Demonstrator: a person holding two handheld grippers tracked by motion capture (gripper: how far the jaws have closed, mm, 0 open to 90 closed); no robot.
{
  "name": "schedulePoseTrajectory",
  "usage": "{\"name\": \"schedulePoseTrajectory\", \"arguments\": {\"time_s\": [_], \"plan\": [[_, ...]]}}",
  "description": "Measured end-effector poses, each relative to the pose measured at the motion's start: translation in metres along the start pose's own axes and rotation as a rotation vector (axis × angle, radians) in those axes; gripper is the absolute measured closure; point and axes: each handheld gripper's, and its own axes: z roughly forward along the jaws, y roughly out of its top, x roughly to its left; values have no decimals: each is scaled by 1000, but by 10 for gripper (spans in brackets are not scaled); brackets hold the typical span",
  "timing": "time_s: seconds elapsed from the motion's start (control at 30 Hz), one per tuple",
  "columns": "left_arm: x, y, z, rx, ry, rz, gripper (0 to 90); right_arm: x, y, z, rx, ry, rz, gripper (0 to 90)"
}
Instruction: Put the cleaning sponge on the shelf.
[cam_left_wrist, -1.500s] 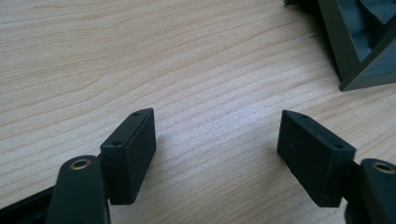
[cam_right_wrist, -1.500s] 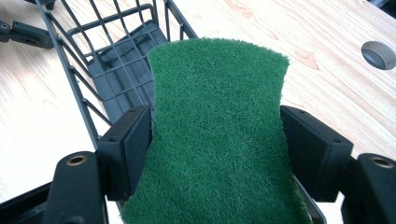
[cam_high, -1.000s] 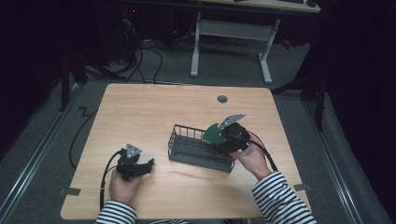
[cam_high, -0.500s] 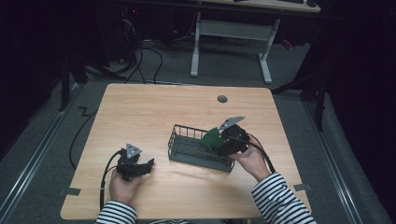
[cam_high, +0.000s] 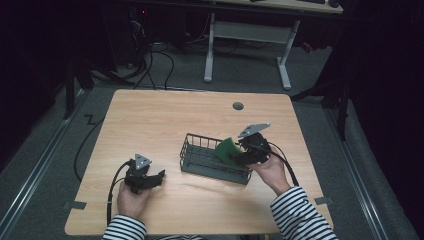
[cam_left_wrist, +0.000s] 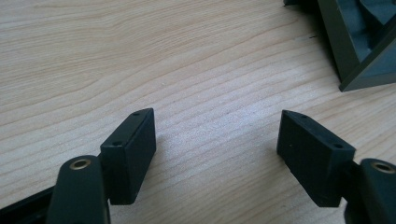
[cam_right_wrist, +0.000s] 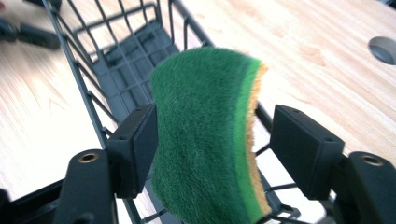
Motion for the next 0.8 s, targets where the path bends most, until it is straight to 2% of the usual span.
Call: {"name": "schedulePoseTrajectory", "arguments": {"time_s": [0.1, 0.23, 0.3, 0.37, 0.4, 0.5, 0.53, 0.57, 0.8], "plan": [[0, 0, 0, 0, -1, -1, 286, -4, -2, -12, -45, -11, 29, 354], [0, 0, 0, -1, -3, -3, 286, -7, -4, -20, -67, -24, 44, 358], [0, 0, 0, -1, -1, 0, 286, -11, -8, -30, -94, -38, 70, 368], [0, 0, 0, 0, 0, 1, 285, -12, -11, -33, -103, -38, 83, 370], [0, 0, 0, -1, -1, -1, 286, -16, -17, -39, -108, -43, 118, 373], [0, 0, 0, -1, -1, -1, 286, -20, -23, -47, -124, -69, 135, 378], [0, 0, 0, -1, -1, -1, 286, -23, -26, -51, -145, -76, 147, 385], [0, 0, 0, 0, -1, 0, 287, -27, -33, -58, -167, -78, 183, 389], [0, 0, 0, -1, -1, -1, 286, -36, -52, -71, -194, -119, 236, 391]]}}
